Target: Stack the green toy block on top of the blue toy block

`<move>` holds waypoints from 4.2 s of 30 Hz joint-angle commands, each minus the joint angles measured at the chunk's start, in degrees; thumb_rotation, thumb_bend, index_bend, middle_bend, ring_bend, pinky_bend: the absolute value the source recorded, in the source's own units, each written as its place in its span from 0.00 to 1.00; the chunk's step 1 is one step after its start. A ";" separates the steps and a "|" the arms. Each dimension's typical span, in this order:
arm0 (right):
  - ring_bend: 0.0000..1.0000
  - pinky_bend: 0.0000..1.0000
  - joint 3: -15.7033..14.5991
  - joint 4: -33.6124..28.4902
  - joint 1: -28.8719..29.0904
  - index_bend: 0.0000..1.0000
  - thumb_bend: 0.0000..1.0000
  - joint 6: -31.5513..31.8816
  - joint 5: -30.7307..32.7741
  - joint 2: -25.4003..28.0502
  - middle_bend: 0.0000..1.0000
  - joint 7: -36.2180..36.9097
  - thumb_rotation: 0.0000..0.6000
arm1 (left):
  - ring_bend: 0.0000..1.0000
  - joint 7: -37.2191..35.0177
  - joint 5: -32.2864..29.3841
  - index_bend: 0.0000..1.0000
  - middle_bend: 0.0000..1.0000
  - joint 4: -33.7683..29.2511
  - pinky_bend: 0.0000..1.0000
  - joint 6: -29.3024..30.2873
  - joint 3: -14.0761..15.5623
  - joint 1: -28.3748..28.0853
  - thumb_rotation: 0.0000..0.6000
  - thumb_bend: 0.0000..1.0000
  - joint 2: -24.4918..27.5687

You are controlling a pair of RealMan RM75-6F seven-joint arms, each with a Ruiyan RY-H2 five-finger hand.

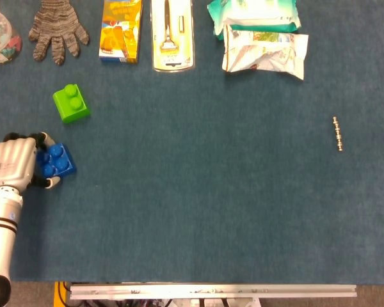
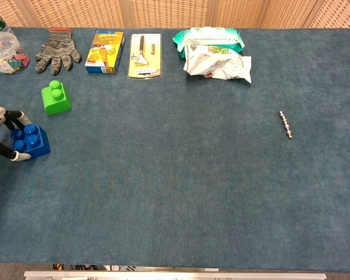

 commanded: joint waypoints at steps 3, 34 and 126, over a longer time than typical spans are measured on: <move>0.38 0.41 0.01 0.07 0.01 0.48 0.34 -0.11 0.07 0.00 0.50 0.04 1.00 | 0.35 0.08 1.93 0.45 0.41 -1.46 0.20 0.82 0.02 -0.51 1.00 0.13 0.10; 0.38 0.41 -0.09 0.96 -0.40 0.48 0.34 0.10 0.09 -0.04 0.50 0.94 1.00 | 0.35 12.66 -3.07 0.44 0.41 -9.56 0.21 -0.99 -2.11 -11.20 1.00 0.13 -8.32; 0.38 0.43 -0.17 2.33 -1.89 0.48 0.34 1.44 0.30 0.83 0.50 3.27 1.00 | 0.04 21.29 -26.96 0.04 0.05 4.82 0.20 -2.62 -6.54 -22.39 1.00 0.13 -5.73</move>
